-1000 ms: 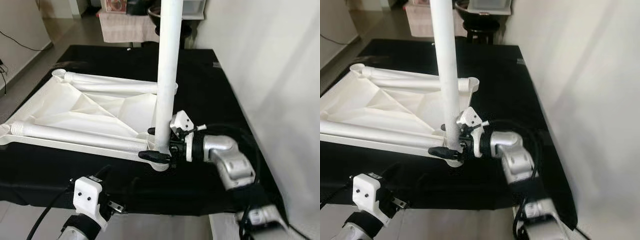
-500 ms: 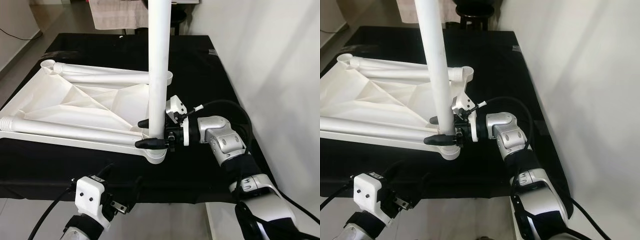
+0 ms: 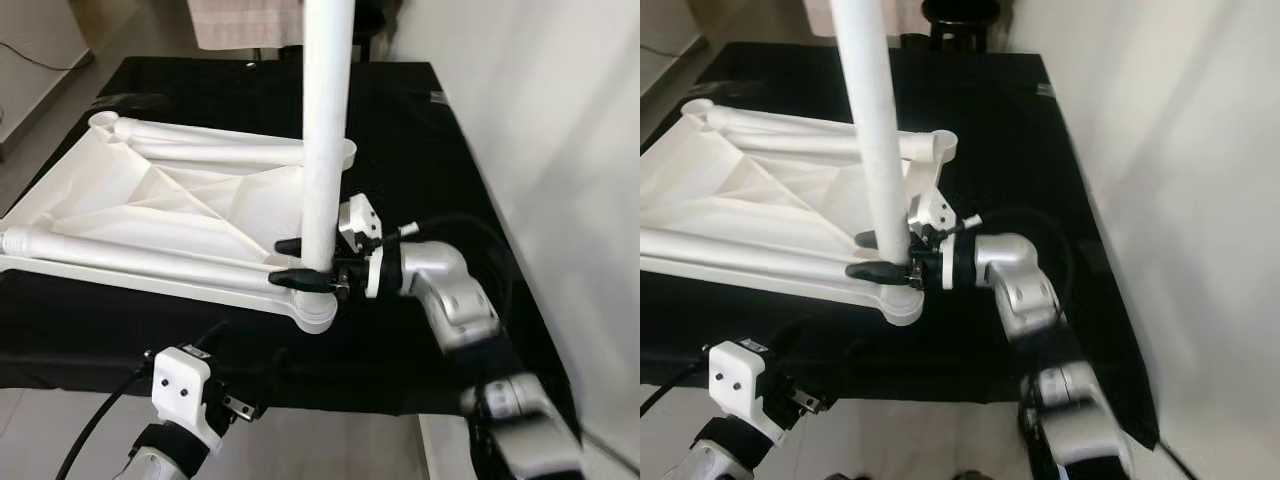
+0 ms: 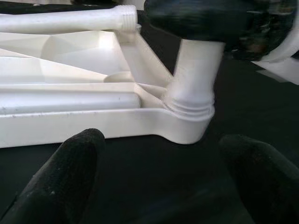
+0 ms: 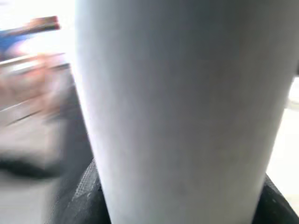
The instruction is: Building children table
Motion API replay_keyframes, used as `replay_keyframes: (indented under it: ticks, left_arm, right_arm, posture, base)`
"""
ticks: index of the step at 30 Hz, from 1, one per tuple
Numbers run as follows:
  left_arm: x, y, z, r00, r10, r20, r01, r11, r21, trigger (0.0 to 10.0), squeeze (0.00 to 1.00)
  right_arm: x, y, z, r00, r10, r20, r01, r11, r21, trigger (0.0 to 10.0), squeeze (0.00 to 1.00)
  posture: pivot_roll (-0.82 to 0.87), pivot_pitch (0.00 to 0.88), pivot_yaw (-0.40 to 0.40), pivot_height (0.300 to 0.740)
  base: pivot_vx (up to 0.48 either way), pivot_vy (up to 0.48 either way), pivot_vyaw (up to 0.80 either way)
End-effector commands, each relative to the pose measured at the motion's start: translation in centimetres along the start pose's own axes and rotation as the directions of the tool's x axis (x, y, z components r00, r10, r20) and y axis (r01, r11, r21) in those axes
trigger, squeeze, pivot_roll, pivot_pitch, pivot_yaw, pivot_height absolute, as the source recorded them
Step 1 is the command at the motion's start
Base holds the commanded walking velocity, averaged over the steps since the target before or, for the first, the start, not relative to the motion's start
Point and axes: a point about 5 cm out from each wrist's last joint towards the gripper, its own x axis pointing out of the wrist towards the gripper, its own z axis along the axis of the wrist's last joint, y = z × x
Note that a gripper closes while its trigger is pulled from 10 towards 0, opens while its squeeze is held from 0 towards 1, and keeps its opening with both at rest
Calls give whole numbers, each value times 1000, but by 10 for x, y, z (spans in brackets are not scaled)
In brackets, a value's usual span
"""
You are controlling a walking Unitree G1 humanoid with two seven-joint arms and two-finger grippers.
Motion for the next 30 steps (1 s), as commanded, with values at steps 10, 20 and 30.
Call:
replay_keyframes:
  ticks: [10,20,30]
  left_arm:
    - [7,7,-6,1000,10,-2,-10,1000,5,10000,0]
    - [9,10,-5,999,34,10,-34,999,8,10000,0]
    - [5,6,-2,999,32,9,-32,999,10,10000,0]
  right_arm:
    - [-9,19,-45,938,-292,-186,291,956,-32,0,0]
    - [2,16,-18,990,-57,-130,59,998,11,10000,1000]
    - [4,3,7,913,380,-152,-400,906,-136,10000,659]
  posture:
    - [-154,92,-52,740]
    - [-150,95,-51,740]
    - [-89,128,-50,740]
  base:
    - [0,0,0]
    - [0,0,0]
    - [0,0,0]
